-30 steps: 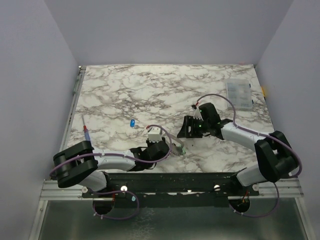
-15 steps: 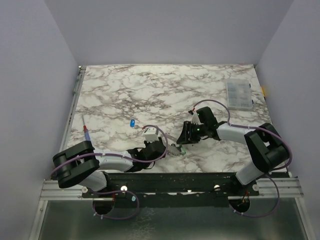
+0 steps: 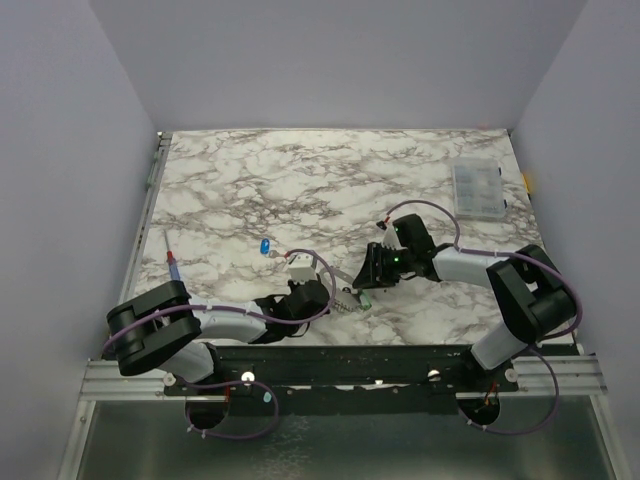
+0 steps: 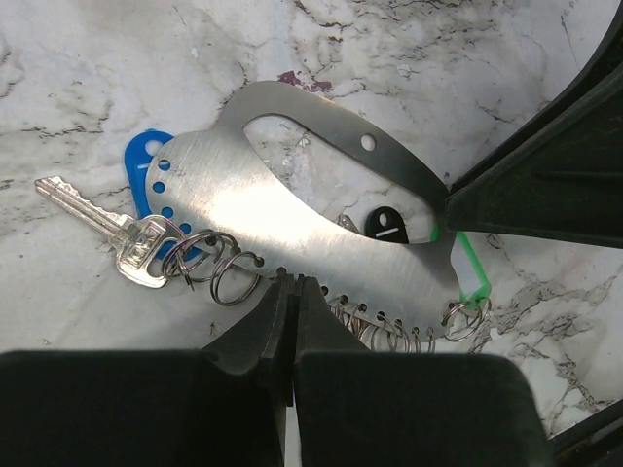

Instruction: Put the keys on the keyring

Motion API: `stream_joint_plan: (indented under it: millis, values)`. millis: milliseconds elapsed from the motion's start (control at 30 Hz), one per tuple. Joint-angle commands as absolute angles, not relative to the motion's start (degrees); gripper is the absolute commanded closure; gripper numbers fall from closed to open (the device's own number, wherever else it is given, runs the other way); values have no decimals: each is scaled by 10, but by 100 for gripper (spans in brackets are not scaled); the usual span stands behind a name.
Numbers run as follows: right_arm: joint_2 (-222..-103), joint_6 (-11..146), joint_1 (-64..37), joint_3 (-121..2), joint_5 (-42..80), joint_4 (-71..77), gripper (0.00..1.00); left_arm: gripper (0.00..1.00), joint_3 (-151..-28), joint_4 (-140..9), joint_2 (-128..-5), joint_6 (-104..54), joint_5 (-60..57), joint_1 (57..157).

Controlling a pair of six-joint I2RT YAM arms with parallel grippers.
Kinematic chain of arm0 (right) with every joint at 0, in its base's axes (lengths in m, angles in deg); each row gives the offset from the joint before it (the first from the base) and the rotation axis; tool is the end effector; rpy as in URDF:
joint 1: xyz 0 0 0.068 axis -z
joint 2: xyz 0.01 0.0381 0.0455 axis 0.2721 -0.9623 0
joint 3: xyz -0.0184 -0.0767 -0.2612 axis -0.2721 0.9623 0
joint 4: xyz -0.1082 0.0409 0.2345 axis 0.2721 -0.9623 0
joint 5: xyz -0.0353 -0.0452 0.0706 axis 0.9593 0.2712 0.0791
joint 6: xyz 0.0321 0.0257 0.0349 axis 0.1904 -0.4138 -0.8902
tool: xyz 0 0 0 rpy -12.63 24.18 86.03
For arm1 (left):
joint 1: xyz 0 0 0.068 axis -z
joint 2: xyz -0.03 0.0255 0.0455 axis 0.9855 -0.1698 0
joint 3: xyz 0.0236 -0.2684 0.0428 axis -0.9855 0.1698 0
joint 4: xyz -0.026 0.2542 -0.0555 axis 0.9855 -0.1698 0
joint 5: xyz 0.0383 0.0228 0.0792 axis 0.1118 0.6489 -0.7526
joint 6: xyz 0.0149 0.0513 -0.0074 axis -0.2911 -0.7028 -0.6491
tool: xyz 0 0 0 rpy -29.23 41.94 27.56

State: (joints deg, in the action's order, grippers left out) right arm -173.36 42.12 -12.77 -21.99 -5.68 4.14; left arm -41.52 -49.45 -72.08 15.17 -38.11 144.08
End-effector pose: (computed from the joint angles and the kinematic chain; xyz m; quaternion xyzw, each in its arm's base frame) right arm 0.2413 0.1531 0.1333 -0.0626 0.9120 0.3832 0.1321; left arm 0.1237 -0.2136 0.1356 -0.0156 0.8805 -0.2371 0.4101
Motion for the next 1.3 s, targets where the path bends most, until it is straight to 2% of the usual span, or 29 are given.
stream_joint_plan:
  millis: [0,200,433,700,967,1267]
  values:
    - [-1746,429,-134,-200,-32,17,54,100,-419,-466,-724,142,-352,1442]
    - [-1695,446,-134,-212,-7,-7,53,100,-471,-501,-690,-8,-332,1442]
    - [-1554,472,-135,-244,37,-17,40,100,-572,-648,-640,-247,-296,1437]
    - [-1391,510,-134,-239,54,27,28,100,-677,-794,-620,-373,-228,1429]
    - [-1373,549,-134,-230,-101,71,19,100,-740,-845,-640,-340,-187,1392]
    - [-1325,547,-139,-164,-35,135,21,100,-726,-841,-643,-205,-144,1320]
